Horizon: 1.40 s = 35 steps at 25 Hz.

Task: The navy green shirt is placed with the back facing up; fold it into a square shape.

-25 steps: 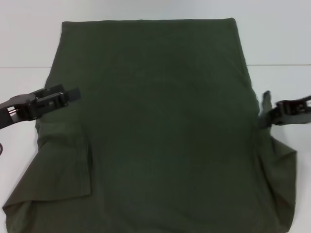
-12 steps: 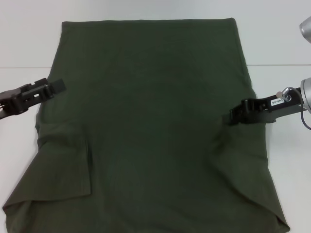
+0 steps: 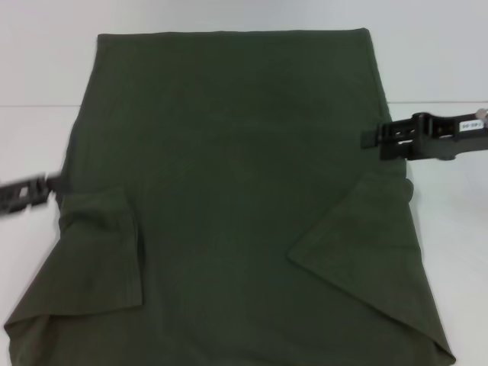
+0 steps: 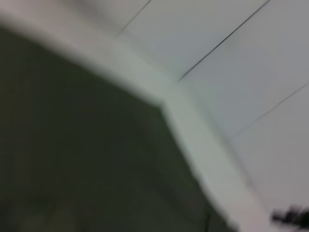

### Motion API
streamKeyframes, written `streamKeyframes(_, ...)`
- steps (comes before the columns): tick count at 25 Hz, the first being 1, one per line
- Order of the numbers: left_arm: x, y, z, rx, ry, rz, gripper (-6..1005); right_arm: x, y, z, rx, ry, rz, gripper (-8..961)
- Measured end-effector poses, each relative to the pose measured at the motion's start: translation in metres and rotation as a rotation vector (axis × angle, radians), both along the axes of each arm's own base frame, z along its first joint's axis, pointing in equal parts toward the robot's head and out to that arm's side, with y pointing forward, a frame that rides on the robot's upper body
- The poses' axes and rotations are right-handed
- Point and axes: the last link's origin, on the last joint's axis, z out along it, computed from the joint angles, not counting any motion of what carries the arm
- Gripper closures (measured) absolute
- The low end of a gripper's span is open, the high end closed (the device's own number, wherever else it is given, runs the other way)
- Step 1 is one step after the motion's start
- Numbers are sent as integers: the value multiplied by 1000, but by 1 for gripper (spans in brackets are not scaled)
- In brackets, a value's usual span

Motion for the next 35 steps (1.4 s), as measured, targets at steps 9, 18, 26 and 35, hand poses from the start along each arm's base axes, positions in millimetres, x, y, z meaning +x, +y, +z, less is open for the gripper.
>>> streamKeyframes(9,-39,-46,10,-195,113,330,112,-6,5,20,17,-28,34,268)
streamKeyframes(18,-54,-61,5,-249,172,424,112,-2,2,19,15,-28,28,250)
streamKeyframes(26,-63,-74,-12,-270,119,496,111,-1,1,19,12,-27,27,249)
streamKeyframes(35,-67,-70,-30,-283,81,530,111,4,-1,19,13,-26,21,249)
